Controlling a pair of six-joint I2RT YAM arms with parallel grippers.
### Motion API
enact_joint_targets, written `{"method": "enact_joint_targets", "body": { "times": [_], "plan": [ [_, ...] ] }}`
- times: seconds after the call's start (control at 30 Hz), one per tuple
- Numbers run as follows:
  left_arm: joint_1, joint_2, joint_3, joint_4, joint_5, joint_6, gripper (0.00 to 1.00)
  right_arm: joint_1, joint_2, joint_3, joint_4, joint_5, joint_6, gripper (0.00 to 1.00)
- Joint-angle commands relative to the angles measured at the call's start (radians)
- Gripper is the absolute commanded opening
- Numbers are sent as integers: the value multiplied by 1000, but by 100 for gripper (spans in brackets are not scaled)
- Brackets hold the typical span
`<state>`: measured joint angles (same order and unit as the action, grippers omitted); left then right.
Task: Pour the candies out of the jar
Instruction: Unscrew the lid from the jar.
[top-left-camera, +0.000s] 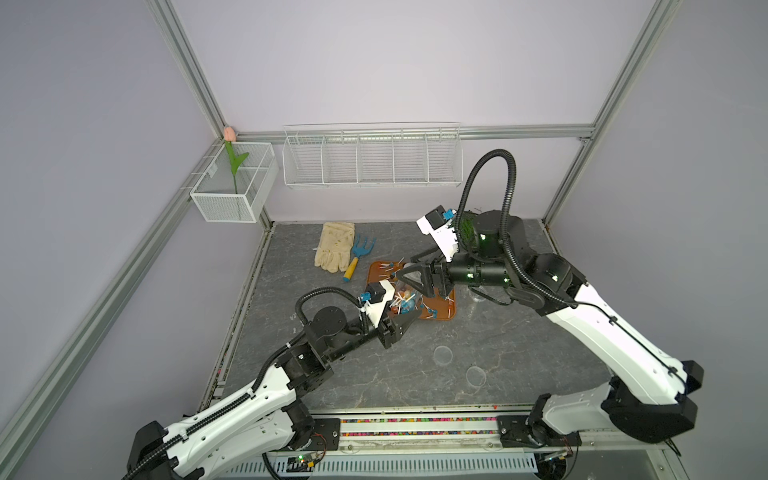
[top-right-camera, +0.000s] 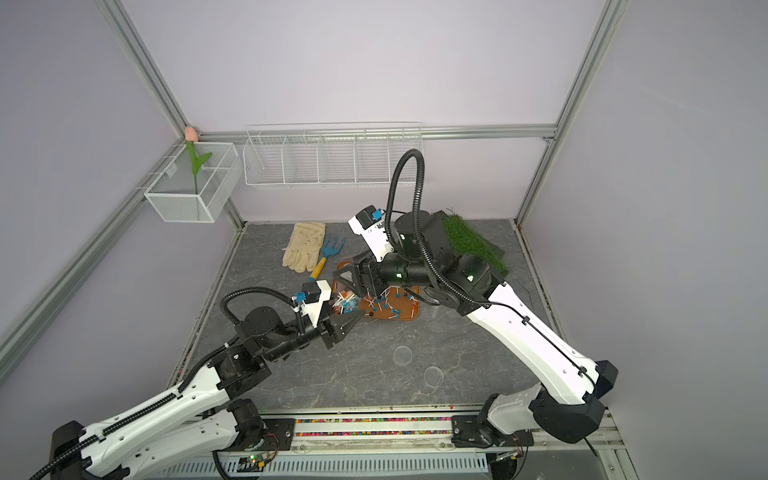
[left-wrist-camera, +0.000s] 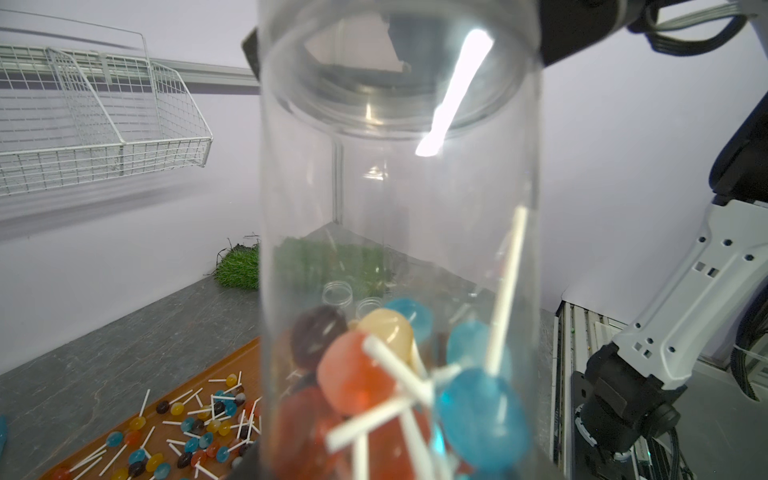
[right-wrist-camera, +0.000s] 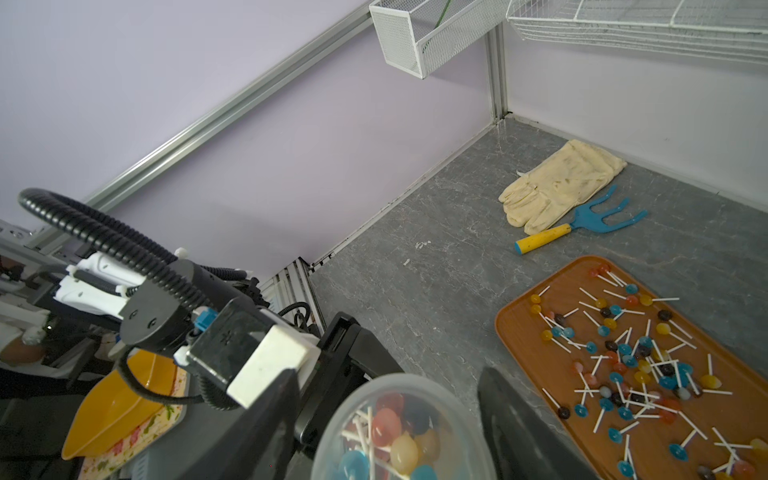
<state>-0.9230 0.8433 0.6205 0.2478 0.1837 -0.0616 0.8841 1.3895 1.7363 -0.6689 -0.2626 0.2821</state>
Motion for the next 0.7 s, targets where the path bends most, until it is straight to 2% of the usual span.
{"method": "enact_joint_targets", "body": {
  "times": [0.0, 0.17, 0.27, 0.37, 0.53, 0.67],
  "plan": [
    [3, -10, 16, 42, -1, 9, 45, 7, 3, -9, 14, -36, 0, 59],
    [3, -17, 15, 40, 6, 0, 45, 6, -3, 1, 18, -48, -30, 52],
    [3, -26, 18, 37, 32, -16, 45, 0, -8, 39, 1, -89, -113, 50],
    [3, -30, 40, -2, 104, -38, 45, -9, -3, 100, -39, -198, -248, 51],
    [3, -28, 78, -35, 240, -85, 45, -21, -17, 141, -53, -494, -474, 56],
    [2, -25, 93, -48, 283, -104, 45, -23, -16, 166, -68, -538, -534, 56]
  ]
}}
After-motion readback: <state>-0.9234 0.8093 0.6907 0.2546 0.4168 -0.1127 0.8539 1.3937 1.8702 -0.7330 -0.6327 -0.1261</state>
